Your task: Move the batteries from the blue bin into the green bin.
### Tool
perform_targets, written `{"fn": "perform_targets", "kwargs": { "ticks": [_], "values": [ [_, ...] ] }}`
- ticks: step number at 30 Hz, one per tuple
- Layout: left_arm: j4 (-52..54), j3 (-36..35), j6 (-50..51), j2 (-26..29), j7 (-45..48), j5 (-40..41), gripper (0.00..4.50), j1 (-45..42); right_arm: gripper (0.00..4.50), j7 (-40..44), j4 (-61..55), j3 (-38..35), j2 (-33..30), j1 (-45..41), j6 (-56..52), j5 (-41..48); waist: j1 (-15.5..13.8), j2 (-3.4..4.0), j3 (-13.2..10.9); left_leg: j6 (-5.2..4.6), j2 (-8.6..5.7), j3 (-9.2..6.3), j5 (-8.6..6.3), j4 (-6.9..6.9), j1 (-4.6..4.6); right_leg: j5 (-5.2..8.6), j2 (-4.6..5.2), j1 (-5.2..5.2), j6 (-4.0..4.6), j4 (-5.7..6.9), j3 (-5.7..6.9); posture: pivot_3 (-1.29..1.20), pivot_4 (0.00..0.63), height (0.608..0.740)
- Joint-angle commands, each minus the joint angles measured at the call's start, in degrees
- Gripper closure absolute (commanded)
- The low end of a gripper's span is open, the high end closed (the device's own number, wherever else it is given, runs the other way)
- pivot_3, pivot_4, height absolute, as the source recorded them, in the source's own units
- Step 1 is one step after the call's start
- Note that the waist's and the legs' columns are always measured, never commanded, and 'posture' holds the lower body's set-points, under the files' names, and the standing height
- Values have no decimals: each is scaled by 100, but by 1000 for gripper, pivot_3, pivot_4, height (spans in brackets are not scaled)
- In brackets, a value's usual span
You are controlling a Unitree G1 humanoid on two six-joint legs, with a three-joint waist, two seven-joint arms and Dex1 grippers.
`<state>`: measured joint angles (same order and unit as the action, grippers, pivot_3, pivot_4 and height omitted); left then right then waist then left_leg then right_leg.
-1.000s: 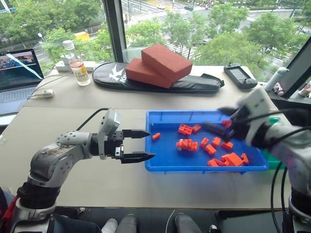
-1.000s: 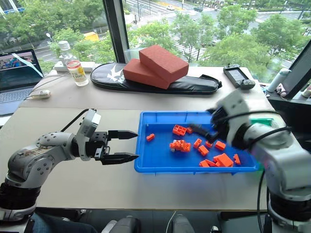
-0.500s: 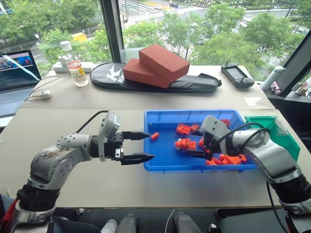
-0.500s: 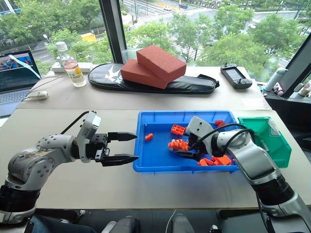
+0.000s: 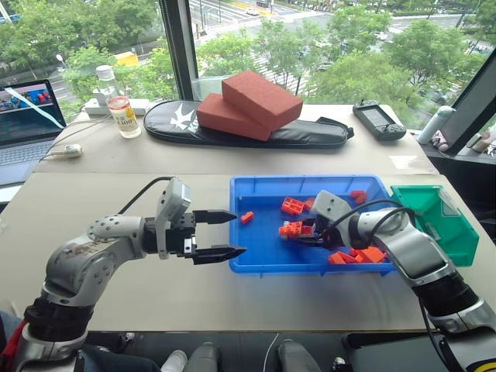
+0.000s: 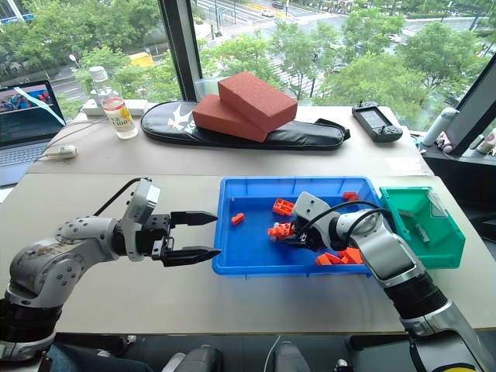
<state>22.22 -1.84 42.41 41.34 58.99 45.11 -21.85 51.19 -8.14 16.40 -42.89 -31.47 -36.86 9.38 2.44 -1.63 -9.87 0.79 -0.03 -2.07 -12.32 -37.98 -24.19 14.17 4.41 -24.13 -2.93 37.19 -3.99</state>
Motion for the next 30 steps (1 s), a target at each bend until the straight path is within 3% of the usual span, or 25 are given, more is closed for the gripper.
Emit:
{"fn": "perform_targets", "kwargs": {
  "ticks": [1,4,9,15,17,23,30],
  "values": [
    [118,-110,-39,63,29,69,0,-95,3082,-6,-398,-444,-101,23,-89,141,-3,0,0,0,0,0,0,0,0,0,0,0,0,0,0,0,150,740],
    [120,-103,-43,61,36,62,0,-102,3082,-30,-754,-837,-263,130,-294,307,-6,0,0,0,-1,0,0,0,0,0,1,0,0,0,0,0,150,740],
    [133,-122,-39,74,42,71,0,-77,3082,-174,-1435,-2083,-755,263,-1008,759,-26,0,0,0,-1,-1,0,0,-2,0,2,1,0,-1,0,0,150,740],
    [127,-75,-49,27,24,56,0,-94,3082,-579,-1407,-2272,-1101,679,-1267,510,-14,-1,1,0,0,0,0,0,1,0,0,5,0,-3,1,0,150,740],
    [104,-64,-53,27,37,48,0,-113,2080,-663,-1490,-2258,-1000,691,-1316,575,5,-1,1,0,0,5,0,0,1,0,0,2,0,-2,-2,0,150,740],
    [83,-39,-57,40,57,22,0,-131,129,-748,-1803,-1725,-363,61,-1499,864,33,0,1,0,3,10,0,0,5,0,-2,1,0,1,-7,0,150,740],
    [80,-32,-62,25,27,26,0,-164,129,-494,-1366,-378,304,-331,-1124,664,-9,-2,1,0,-1,0,0,0,0,-1,1,1,0,0,0,0,150,740]
  ]
}}
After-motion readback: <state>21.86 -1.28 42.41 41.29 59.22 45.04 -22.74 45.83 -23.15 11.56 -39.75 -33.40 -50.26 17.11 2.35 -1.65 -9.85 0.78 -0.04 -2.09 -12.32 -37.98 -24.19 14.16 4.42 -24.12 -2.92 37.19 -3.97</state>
